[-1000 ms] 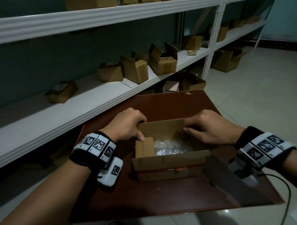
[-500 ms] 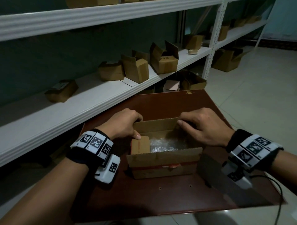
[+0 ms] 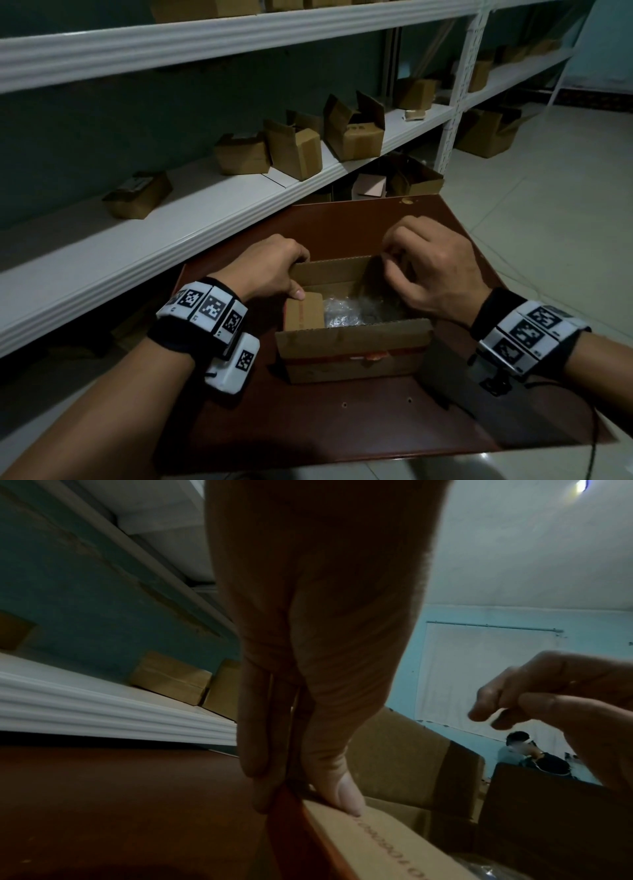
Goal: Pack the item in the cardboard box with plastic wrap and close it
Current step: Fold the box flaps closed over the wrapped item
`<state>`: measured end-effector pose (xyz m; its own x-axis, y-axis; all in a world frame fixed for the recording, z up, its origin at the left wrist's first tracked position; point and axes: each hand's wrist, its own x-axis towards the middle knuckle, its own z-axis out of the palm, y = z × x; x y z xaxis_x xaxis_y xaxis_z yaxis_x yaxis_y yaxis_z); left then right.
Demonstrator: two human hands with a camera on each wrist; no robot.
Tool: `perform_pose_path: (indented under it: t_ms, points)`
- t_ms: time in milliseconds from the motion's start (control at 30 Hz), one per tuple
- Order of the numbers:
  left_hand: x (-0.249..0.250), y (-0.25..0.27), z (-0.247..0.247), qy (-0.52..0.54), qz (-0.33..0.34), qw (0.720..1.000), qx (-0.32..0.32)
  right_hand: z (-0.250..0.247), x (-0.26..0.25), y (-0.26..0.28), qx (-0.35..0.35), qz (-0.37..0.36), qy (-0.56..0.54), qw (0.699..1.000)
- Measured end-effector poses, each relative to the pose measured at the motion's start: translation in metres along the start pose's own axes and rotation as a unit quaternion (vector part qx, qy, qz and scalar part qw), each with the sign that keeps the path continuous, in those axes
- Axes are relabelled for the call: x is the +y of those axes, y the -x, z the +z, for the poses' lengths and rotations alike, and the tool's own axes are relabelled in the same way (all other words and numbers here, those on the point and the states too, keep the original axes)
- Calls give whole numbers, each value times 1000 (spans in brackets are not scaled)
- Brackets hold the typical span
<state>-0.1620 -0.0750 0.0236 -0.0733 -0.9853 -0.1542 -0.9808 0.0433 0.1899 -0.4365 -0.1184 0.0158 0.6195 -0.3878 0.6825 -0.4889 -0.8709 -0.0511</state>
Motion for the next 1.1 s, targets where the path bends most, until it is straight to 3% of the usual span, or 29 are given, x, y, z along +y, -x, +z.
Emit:
perform_pose_path:
  t_ms: [133,467,733,1100]
  points:
    - [1,0,-1,0,1,1000,-3,2,-2,2,-6,18,7,1000]
    - [2,1,-1,-11,5,1000,-7,5,6,3,-40,29,-204,978]
    - [7,5,-4,3,42,999,2,10,2,3,-238,86,-237,938]
    - [17,8,-4,30,88,996,3,-3,4,-1,-371,80,-249,891]
